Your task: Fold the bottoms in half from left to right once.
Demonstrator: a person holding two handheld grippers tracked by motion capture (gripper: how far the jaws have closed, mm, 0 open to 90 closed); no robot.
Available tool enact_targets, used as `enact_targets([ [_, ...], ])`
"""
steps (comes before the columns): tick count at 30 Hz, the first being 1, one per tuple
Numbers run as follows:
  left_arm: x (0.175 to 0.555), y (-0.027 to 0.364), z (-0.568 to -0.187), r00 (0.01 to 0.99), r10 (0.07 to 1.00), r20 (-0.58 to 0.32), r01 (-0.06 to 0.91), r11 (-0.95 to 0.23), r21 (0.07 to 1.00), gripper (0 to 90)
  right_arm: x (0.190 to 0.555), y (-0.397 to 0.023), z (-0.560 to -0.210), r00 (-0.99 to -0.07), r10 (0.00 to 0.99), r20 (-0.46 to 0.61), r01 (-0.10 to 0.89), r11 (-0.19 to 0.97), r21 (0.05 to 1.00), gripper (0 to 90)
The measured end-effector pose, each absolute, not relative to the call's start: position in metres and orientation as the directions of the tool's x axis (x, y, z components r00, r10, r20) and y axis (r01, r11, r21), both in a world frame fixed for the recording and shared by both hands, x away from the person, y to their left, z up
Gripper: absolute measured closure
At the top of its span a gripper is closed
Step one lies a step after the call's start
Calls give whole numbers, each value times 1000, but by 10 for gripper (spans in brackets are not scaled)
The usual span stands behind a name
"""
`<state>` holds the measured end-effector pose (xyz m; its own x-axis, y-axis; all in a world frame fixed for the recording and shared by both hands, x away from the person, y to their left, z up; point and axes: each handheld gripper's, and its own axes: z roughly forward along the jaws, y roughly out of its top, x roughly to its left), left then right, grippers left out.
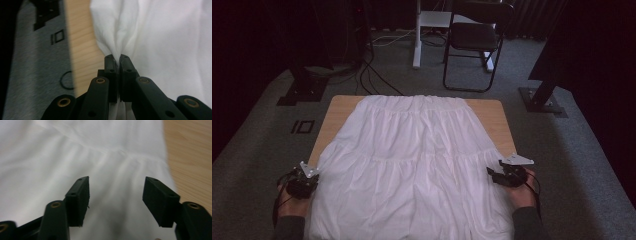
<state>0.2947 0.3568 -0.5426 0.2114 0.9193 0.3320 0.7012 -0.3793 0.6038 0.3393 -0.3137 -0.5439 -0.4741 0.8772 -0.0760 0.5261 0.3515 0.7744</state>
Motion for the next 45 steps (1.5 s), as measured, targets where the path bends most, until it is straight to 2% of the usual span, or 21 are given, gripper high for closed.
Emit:
enact_targets([
  [2, 296, 366, -541, 173, 919, 355, 707, -367, 605, 873, 341, -321, -547, -453, 887, -89, 551, 357, 755, 287],
  [10, 307, 405, -535, -6, 904, 428, 765, -271, 584, 877, 341, -328, -565, -443, 894, -60, 595, 344, 726, 258],
  [14, 305, 391, -524, 24, 918, 395, 724, -289, 626, 874, 341, -328, -565, -448, 893, -45, 597, 336, 729, 258],
  [19, 293, 368, -500, 124, 962, 245, 629, -267, 730, 870, 340, -328, -569, -445, 895, 2, 598, 296, 745, 254],
  [22, 290, 347, -483, 223, 966, 131, 560, -237, 794, 868, 340, -328, -570, -444, 896, 4, 592, 290, 752, 244],
  [25, 291, 326, -468, 312, 948, 67, 504, -225, 834, 867, 339, -326, -571, -438, 899, 3, 587, 283, 759, 229],
  [27, 292, 318, -463, 345, 936, 68, 486, -240, 840, 867, 339, -326, -572, -437, 899, 4, 585, 281, 761, 229],
  [28, 294, 299, -453, 421, 906, 52, 446, -257, 857, 867, 339, -325, -572, -437, 899, 5, 585, 281, 761, 228],
  [32, 302, 258, -439, 546, 837, 41, 381, -291, 877, 865, 339, -325, -572, -435, 900, 5, 585, 279, 761, 228],
  [33, 302, 258, -439, 546, 837, 41, 381, -291, 877, 865, 339, -325, -572, -435, 900, 5, 585, 279, 761, 228],
  [36, 315, 222, -433, 627, 779, 21, 353, -308, 884, 866, 338, -325, -572, -430, 903, 6, 587, 275, 761, 228],
  [40, 328, 168, -434, 702, 710, 65, 304, -381, 873, 866, 338, -325, -572, -431, 902, 5, 586, 276, 762, 228],
  [41, 335, 142, -435, 741, 668, 74, 288, -415, 863, 867, 338, -325, -572, -431, 902, 5, 586, 276, 762, 228],
  [42, 335, 142, -435, 741, 668, 74, 288, -415, 863, 867, 338, -325, -572, -431, 902, 5, 586, 276, 762, 228],
  [43, 340, 116, -436, 772, 633, 67, 277, -428, 860, 867, 338, -325, -572, -430, 903, 5, 587, 276, 761, 228],
  [45, 340, 101, -434, 790, 611, 49, 269, -418, 868, 868, 338, -324, -572, -429, 903, 6, 588, 274, 761, 228],
])
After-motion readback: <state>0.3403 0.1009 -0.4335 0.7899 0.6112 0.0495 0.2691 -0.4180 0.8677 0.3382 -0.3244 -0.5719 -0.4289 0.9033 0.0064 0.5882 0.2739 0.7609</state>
